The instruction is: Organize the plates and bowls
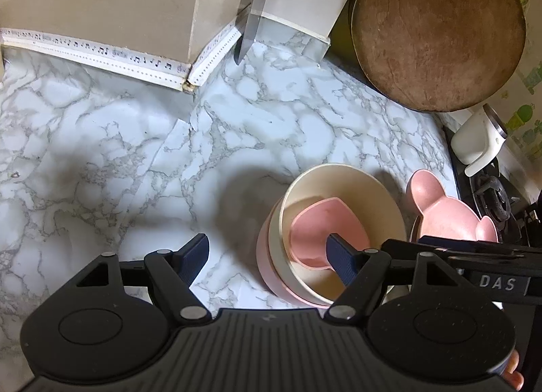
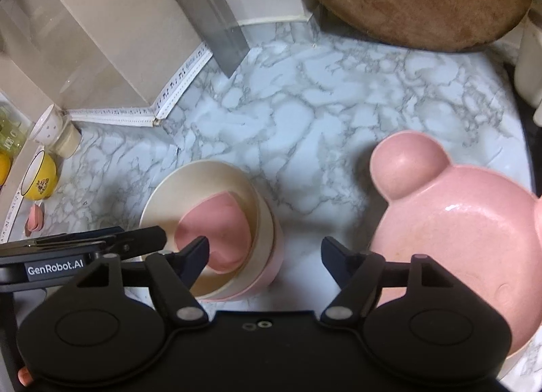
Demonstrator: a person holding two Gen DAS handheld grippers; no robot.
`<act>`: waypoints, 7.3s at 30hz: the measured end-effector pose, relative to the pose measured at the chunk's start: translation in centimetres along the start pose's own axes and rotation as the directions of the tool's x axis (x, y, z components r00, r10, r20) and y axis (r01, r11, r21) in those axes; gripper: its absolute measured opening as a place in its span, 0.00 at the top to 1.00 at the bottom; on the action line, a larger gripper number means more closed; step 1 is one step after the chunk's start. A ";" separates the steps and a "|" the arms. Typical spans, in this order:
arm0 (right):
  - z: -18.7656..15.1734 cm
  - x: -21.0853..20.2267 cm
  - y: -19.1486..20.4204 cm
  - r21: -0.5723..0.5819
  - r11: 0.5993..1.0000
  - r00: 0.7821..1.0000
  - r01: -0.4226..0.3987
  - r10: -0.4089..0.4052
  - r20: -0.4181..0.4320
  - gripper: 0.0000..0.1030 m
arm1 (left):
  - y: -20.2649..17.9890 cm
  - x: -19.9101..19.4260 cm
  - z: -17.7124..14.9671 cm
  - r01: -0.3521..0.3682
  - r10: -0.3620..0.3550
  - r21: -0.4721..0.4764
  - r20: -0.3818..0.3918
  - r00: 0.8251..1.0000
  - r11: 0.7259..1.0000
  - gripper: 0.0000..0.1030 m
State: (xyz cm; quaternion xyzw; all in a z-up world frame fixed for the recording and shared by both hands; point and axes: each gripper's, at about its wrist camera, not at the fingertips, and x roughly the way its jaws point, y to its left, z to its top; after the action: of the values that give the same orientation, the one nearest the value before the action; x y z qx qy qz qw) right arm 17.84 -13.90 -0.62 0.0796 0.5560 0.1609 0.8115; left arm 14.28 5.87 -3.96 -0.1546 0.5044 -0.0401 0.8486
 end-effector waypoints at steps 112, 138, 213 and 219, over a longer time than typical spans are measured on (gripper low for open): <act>-2.4 -9.2 -14.8 0.219 0.940 0.964 0.262 -0.266 -0.013 0.79 | -23.4 6.6 -1.0 0.173 -0.113 0.305 -0.205 0.972 0.937 0.68; -2.8 -10.1 -15.2 0.245 0.938 0.965 0.245 -0.259 0.028 0.69 | -23.2 6.5 -0.6 0.168 -0.119 0.330 -0.165 0.979 0.929 0.68; -16.8 -18.7 -4.6 0.109 0.957 0.726 0.267 -0.275 0.630 0.00 | -14.0 -9.4 -10.6 0.098 -0.236 0.424 0.286 0.929 0.900 0.00; -17.1 -18.6 -4.8 0.129 0.956 0.731 0.262 -0.284 0.621 0.00 | -14.2 -9.3 -10.8 0.103 -0.235 0.419 0.278 0.931 0.902 0.00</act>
State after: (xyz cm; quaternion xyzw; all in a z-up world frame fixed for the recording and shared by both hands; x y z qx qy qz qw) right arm -3.33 -25.78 7.89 0.0601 0.2584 -0.0053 0.9642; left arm 1.62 -7.96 3.41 -0.0272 0.3247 -0.1902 0.9261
